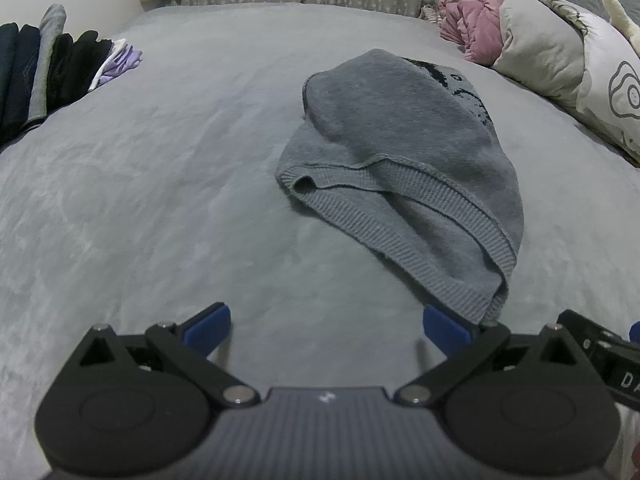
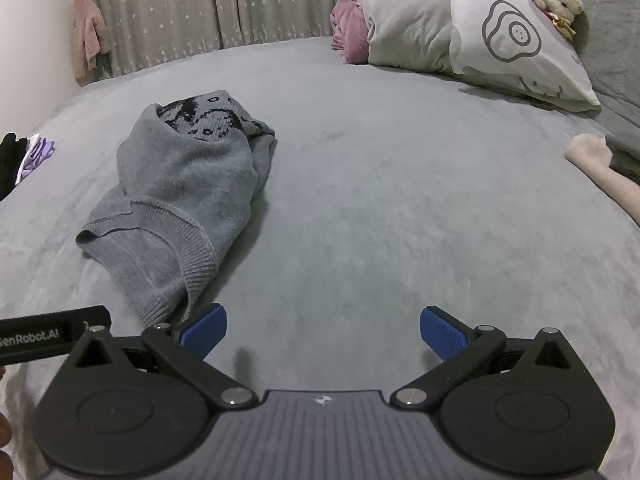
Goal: Fold clothes
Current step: 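Move both open grippers toward the crumpled grey sweater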
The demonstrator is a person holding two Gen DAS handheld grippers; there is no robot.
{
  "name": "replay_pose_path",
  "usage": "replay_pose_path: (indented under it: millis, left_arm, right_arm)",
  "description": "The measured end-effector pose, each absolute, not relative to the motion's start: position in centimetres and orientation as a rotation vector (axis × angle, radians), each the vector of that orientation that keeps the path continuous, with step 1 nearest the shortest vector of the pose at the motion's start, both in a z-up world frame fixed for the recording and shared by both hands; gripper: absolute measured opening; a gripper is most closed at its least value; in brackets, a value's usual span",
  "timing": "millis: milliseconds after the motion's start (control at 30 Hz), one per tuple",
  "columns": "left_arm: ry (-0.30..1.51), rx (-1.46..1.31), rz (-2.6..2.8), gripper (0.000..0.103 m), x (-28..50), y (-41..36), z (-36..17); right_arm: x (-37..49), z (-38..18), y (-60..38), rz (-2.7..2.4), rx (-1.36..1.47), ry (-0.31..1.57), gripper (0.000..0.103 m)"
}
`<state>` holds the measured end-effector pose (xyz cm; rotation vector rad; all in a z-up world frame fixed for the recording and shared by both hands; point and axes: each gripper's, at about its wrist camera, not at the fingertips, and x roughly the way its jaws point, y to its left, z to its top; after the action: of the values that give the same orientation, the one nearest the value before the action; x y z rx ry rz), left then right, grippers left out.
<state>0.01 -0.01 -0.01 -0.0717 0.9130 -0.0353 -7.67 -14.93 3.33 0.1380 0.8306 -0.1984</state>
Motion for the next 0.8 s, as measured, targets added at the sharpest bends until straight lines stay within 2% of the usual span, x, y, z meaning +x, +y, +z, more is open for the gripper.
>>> replay_pose_path:
  millis: [800]
  left_arm:
    - [0.938, -0.044, -0.035, 0.103, -0.07, 0.72, -0.15]
  right_arm:
    - [-7.52, 2.97, -14.53, -0.199, 0.104, 0.853, 0.103]
